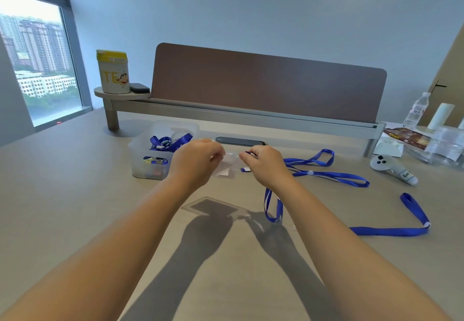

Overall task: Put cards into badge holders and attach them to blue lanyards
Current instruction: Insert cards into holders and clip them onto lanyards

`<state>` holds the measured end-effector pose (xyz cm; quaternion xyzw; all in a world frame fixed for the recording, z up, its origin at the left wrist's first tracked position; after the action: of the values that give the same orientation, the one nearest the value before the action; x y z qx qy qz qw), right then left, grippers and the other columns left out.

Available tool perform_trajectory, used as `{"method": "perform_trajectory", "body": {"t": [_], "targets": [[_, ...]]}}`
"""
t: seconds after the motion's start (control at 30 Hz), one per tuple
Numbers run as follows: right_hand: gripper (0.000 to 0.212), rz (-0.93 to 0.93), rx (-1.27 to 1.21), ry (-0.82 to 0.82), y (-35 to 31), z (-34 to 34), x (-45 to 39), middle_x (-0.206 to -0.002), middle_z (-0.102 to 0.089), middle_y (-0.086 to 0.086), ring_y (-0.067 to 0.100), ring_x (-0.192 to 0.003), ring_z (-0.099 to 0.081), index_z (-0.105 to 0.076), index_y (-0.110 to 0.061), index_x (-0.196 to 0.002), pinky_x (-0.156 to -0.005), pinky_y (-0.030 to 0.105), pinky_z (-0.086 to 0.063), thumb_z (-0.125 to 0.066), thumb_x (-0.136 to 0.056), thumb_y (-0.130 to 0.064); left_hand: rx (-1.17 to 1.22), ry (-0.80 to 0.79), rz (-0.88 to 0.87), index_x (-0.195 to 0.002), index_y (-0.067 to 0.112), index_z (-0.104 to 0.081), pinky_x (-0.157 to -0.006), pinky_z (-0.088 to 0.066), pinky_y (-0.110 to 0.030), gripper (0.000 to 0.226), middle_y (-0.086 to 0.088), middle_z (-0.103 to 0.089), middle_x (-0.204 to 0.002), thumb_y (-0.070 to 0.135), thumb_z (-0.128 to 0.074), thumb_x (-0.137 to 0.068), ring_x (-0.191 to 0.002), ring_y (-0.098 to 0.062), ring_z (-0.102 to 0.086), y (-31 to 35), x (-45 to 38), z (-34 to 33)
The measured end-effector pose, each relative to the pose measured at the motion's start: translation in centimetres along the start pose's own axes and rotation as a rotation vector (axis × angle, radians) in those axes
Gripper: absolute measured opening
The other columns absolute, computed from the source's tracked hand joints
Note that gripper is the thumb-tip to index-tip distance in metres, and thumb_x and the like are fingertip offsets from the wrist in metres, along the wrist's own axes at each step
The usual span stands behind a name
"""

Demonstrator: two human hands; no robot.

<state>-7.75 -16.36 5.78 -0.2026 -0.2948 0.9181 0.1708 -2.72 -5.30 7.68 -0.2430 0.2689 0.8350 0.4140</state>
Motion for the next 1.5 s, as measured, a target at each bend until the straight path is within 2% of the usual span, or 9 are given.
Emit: {"method": "perform_trajectory", "body": {"t": [0.1, 0.2, 0.3, 0.43, 0.57, 0.83, 1.1, 1.3, 1.5], "targets": [[0.048, -0.111, -0.140, -0.037, 0.8, -0.5, 0.0, -0.098, -0.063, 0.026, 0.032, -0.084, -0.057, -0.062, 0.009, -0.102, -0.081, 0.042, -0.049, -0.040, -0.096, -0.032, -0.044, 0.092, -0.121, -0.089, 0.006, -0.072, -0.060, -0.044, -0.025, 0.013, -0.012, -0.075, -0.088, 0.010, -0.062, -0.082, -0.078, -0.029, -0.068, 0.8, 0.3, 0.9], [0.033, -0.246, -0.332, -0.165, 1.6, -1.5, 0.5, -0.076, -0.054, 0.008, 0.013, -0.060, -0.040, -0.064, -0.001, -0.091, -0.057, 0.025, -0.038, -0.045, -0.094, -0.028, -0.088, 0.128, -0.181, -0.079, 0.006, -0.074, -0.050, -0.052, -0.028, 0.009, -0.012, -0.075, -0.073, 0.004, -0.072, -0.071, -0.061, -0.028, -0.069, 1.1, 0.7, 1.1], [0.021, -0.333, -0.540, -0.250, 2.1, -2.5, 1.0, -0.065, -0.044, 0.003, 0.011, -0.057, -0.037, -0.053, -0.010, -0.070, -0.057, 0.023, -0.033, -0.051, -0.090, -0.017, -0.037, 0.052, -0.154, -0.103, 0.008, -0.069, -0.064, -0.056, -0.038, 0.023, -0.016, -0.074, -0.096, 0.005, -0.062, -0.081, -0.082, -0.033, -0.069, 1.2, 0.7, 0.5], [0.015, -0.321, -0.687, -0.221, 1.7, -2.7, 0.9, -0.066, -0.049, 0.004, 0.010, -0.059, -0.046, -0.054, -0.007, -0.076, -0.057, 0.021, -0.040, -0.050, -0.090, -0.009, -0.024, -0.050, -0.132, -0.125, 0.019, -0.053, -0.085, -0.051, -0.034, 0.034, -0.009, -0.061, -0.125, 0.012, -0.046, -0.092, -0.109, -0.025, -0.059, 1.4, 0.5, -0.9], [0.021, -0.254, -0.616, -0.160, 1.4, -2.2, 0.6, -0.068, -0.051, 0.003, 0.009, -0.062, -0.046, -0.063, 0.004, -0.101, -0.058, 0.017, -0.039, -0.051, -0.091, -0.010, -0.030, -0.038, -0.137, -0.118, 0.016, -0.060, -0.086, -0.051, -0.032, 0.030, -0.007, -0.064, -0.121, 0.019, -0.050, -0.090, -0.108, -0.023, -0.059, 1.1, 0.2, -1.0], [0.024, -0.122, -0.466, -0.136, 0.6, -2.1, 0.5, -0.070, -0.051, -0.001, 0.009, -0.068, -0.044, -0.063, 0.007, -0.104, -0.066, 0.022, -0.040, -0.051, -0.091, -0.009, -0.242, 0.010, -0.403, -0.065, 0.008, -0.074, -0.041, -0.054, -0.029, 0.024, -0.008, -0.073, -0.060, 0.010, -0.089, -0.046, -0.048, -0.021, -0.067, 3.6, 0.5, -0.2], [0.028, -0.101, -0.385, -0.117, 0.5, -1.9, 0.4, -0.091, -0.058, 0.024, 0.020, -0.080, -0.047, -0.063, 0.006, -0.103, -0.071, 0.029, -0.039, -0.049, -0.093, -0.016, -0.297, -0.019, -0.481, -0.062, 0.004, -0.072, -0.041, -0.054, -0.030, 0.025, -0.010, -0.071, -0.056, 0.010, -0.089, -0.044, -0.045, -0.020, -0.066, 4.5, 0.6, -0.9], [0.026, -0.166, -0.356, -0.188, 1.1, -2.4, 0.5, -0.076, -0.056, -0.004, 0.012, -0.075, -0.047, -0.068, 0.000, -0.098, -0.079, 0.033, -0.037, -0.048, -0.092, -0.016, -0.283, -0.011, -0.482, -0.059, 0.005, -0.071, -0.040, -0.054, -0.027, 0.026, -0.009, -0.071, -0.054, 0.013, -0.089, -0.043, -0.043, -0.019, -0.064, 4.4, 0.9, -1.6], [0.028, -0.113, -0.429, -0.040, 0.3, -1.4, 0.5, -0.101, -0.064, 0.027, 0.023, -0.081, -0.049, -0.066, 0.007, -0.099, -0.061, 0.022, -0.037, -0.046, -0.093, -0.013, -0.090, 0.093, -0.308, -0.065, -0.003, -0.068, -0.051, -0.055, -0.032, 0.009, -0.017, -0.071, -0.061, 0.006, -0.070, -0.068, -0.051, -0.027, -0.066, 3.5, 0.0, -0.6]]}}
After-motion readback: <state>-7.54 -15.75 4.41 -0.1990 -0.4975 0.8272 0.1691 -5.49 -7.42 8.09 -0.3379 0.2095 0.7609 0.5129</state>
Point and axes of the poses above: each hand's wrist, its own x-axis away from the middle knuckle, its own z-axis out of the back of the hand, y = z × x, the point moved 9 cm from there along -x, towards the middle knuckle
